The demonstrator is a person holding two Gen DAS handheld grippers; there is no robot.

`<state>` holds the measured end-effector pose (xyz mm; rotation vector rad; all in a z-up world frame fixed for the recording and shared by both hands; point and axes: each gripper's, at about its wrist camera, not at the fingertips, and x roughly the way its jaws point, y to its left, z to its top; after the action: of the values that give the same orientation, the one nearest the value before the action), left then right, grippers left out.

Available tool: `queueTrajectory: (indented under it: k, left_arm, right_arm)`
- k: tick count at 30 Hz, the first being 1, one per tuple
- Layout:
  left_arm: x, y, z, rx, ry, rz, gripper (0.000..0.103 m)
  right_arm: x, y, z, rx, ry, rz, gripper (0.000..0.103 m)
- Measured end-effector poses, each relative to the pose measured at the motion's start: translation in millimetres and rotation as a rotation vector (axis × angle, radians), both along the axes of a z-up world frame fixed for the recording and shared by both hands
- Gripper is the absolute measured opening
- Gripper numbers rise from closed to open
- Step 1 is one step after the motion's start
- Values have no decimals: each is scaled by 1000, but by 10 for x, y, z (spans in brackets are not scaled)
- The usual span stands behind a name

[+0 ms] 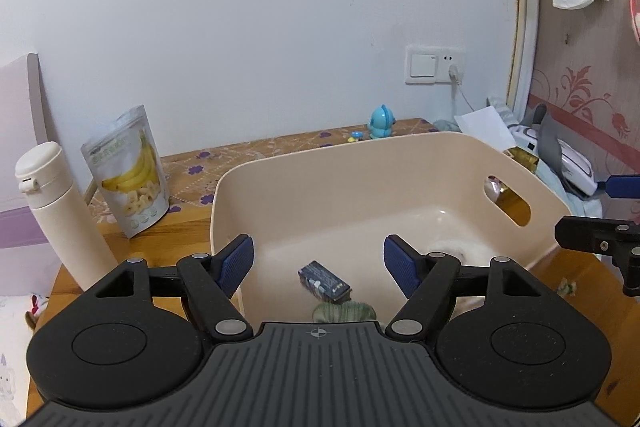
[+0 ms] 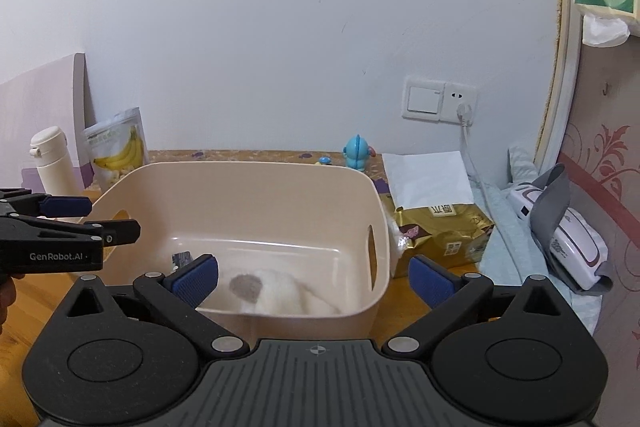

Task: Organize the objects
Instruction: 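Move both tools back toward the items beside the bin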

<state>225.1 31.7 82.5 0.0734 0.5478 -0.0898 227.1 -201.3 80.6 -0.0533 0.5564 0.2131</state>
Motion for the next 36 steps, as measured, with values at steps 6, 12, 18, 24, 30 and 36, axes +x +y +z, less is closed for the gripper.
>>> queueTrajectory:
  k: [6,12,18,24,30,36]
  left_arm:
    - [-217,4,-29,0,5,13,74]
    - [-414,36,-52,16,10,21,74]
    - [-633,54,-87,15,23,28,74]
    - [-848,57,-252,0,63,34,74]
    - [-985,51,-475,-3,115,40,74]
    - [-1057,27,-613,0,143,37,74]
  right_arm:
    - [-168,-44,-23,-10,10,6,103]
    - [-357,-118,-48,-10,15,7,103]
    - [-530,-185,-120,-17,26,8,103]
    - [-673,-227,-230,-31,45,12,103]
    - [-771,-267,-378,-42,71,8,103]
    - [-815,-330,-550,-35,89,-8,103]
